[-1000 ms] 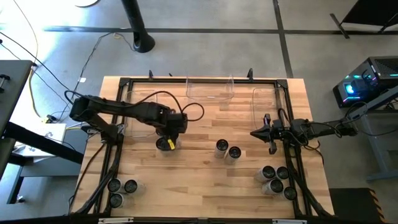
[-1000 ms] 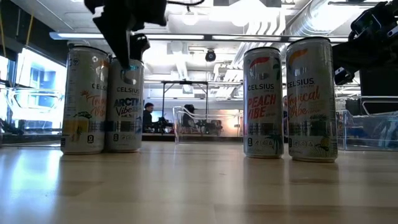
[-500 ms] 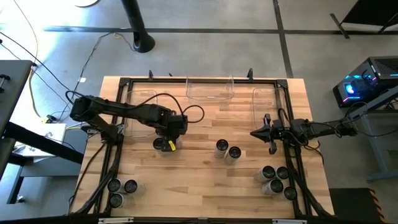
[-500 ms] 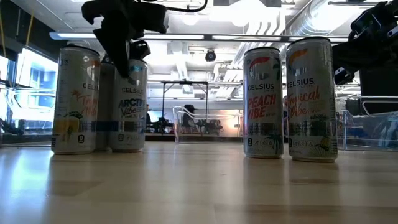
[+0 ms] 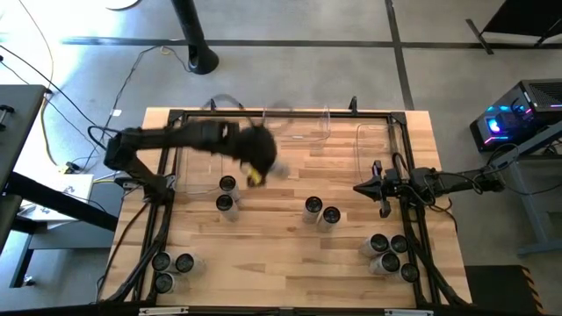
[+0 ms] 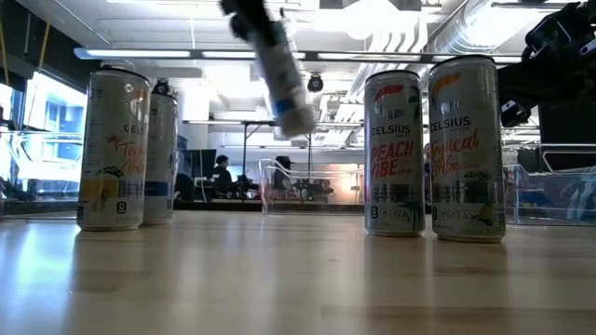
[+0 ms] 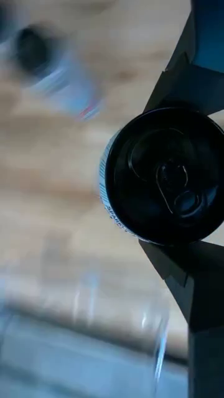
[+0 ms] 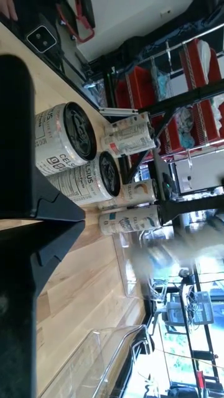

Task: Sort soda cans
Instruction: Put the white and blue soda can into the middle transparent bin

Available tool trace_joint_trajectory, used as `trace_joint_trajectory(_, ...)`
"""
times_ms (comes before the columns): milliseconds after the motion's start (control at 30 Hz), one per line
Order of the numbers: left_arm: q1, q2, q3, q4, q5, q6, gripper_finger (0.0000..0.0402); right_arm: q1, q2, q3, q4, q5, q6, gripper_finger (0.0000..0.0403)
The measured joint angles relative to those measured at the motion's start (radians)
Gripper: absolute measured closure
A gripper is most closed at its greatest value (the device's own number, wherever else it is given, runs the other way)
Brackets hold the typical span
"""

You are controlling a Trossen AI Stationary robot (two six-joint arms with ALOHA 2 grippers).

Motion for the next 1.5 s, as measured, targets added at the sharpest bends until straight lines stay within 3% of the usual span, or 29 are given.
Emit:
trace_joint_trajectory(300,0.329,0.313,0.488,-0.161,0.064,0.194,0.0157,0.000,0.000,0.000,0.000,0.000,0.000,0.0402)
trace_joint_trajectory(500,0.450,0.513,0.661,-0.272,0.118,0.249,0.0157,0.000,0.000,0.000,0.000,0.000,0.000,0.0402)
trace_joint_trajectory(700,0.497,0.604,0.654,-0.311,0.104,0.302,0.0155,0.000,0.000,0.000,0.000,0.000,0.000,0.0402)
trace_joint_trajectory(1033,0.501,0.693,0.654,-0.297,-0.017,0.311,0.0143,0.000,0.000,0.000,0.000,0.000,0.000,0.0402)
trace_joint_trajectory(1333,0.506,0.693,0.654,-0.273,-0.069,0.278,0.0086,0.000,0.000,0.000,0.000,0.000,0.000,0.0402)
trace_joint_trajectory(1500,0.505,0.688,0.654,-0.282,-0.146,0.286,0.0076,0.000,0.000,0.000,0.000,0.000,0.000,0.0402)
